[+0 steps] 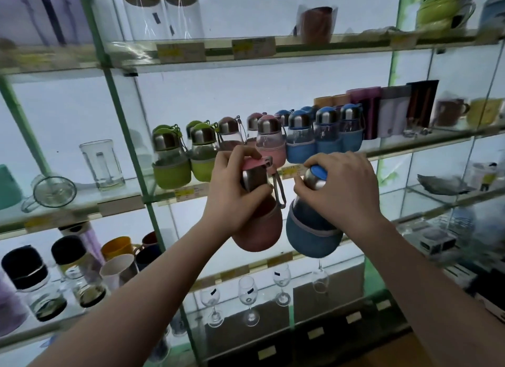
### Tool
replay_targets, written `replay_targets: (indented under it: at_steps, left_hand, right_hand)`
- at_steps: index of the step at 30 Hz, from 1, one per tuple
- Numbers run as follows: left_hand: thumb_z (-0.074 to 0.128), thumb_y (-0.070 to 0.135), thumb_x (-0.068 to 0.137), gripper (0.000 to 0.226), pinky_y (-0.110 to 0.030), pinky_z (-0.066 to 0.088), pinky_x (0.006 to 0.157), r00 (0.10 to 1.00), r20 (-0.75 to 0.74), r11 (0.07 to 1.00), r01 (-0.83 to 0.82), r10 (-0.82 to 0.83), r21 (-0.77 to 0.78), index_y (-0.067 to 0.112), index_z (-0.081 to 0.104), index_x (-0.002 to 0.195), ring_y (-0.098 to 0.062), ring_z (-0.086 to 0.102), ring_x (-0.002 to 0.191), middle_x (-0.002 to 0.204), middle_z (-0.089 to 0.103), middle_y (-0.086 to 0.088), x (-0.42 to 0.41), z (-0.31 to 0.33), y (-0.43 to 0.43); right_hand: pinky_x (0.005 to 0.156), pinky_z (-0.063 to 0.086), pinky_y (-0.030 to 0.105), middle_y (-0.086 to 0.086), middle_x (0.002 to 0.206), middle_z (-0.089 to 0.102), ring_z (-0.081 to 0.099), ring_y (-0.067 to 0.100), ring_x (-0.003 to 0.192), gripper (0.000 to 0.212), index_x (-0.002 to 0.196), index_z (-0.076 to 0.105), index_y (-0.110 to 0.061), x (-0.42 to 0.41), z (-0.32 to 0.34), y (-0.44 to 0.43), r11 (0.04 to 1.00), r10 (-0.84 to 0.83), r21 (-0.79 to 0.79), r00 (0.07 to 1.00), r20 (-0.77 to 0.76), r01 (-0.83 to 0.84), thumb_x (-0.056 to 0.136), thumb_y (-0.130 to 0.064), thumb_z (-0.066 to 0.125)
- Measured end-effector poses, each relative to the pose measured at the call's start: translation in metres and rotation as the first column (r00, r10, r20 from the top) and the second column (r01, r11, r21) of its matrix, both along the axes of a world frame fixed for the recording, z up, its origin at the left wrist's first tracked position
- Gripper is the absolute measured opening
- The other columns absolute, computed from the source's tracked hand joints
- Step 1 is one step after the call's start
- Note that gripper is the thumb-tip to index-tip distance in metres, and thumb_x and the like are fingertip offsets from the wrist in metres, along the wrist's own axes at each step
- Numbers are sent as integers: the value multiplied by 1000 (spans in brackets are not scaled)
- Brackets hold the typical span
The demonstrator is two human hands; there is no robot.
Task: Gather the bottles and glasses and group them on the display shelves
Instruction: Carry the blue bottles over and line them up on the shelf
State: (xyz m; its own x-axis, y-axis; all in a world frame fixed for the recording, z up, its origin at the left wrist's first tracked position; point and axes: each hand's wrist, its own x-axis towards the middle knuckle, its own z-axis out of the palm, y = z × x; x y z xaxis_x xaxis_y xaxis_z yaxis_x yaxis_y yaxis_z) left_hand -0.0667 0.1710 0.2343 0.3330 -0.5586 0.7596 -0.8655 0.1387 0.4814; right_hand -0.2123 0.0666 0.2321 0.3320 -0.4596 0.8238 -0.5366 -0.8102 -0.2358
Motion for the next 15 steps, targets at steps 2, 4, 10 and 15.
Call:
replay_targets:
  at_steps: [2, 4, 10, 15]
  left_hand:
    - [67, 24, 62, 43, 2, 30, 78, 1000, -11, 1000, 8, -8, 11, 27, 51, 102, 5, 43, 90, 105, 49, -6, 7, -2, -12]
    - [68, 27, 62, 45, 2, 30, 79, 1000, -13, 1000, 5, -4, 11, 25, 51, 104, 4, 43, 93, 107, 49, -6, 18, -1, -26]
    - [68, 34, 66, 50, -2, 30, 82, 997, 2, 995, -78, 78, -57, 17, 54, 112, -16, 44, 104, 101, 46, 3, 73, 26, -76]
    - [76, 25, 71, 44, -12, 32, 75, 987, 54, 984, -144, 150, -103, 19, 56, 110, -18, 44, 106, 104, 48, -6, 112, 48, -114]
  right_hand:
    - [79, 39, 36, 0, 77, 66, 56, 24, 79, 37, 87, 68, -21, 7, -3, -12, 1000, 19, 19, 1000, -8, -19, 73, -51, 53]
    - [76, 38, 34, 1, 76, 65, 55, 23, 78, 31, 85, 68, -20, 16, -4, -24, 999, 36, 36, 999, -16, -35, 75, -48, 58]
    - [77, 37, 32, 1, 80, 66, 56, 23, 82, 24, 86, 68, -21, 62, 15, -76, 994, 83, 70, 996, -34, -80, 80, -44, 62]
    - [77, 47, 35, 0, 84, 69, 59, 21, 87, 25, 89, 68, -26, 95, 33, -110, 988, 129, 87, 991, -25, -127, 80, -47, 58]
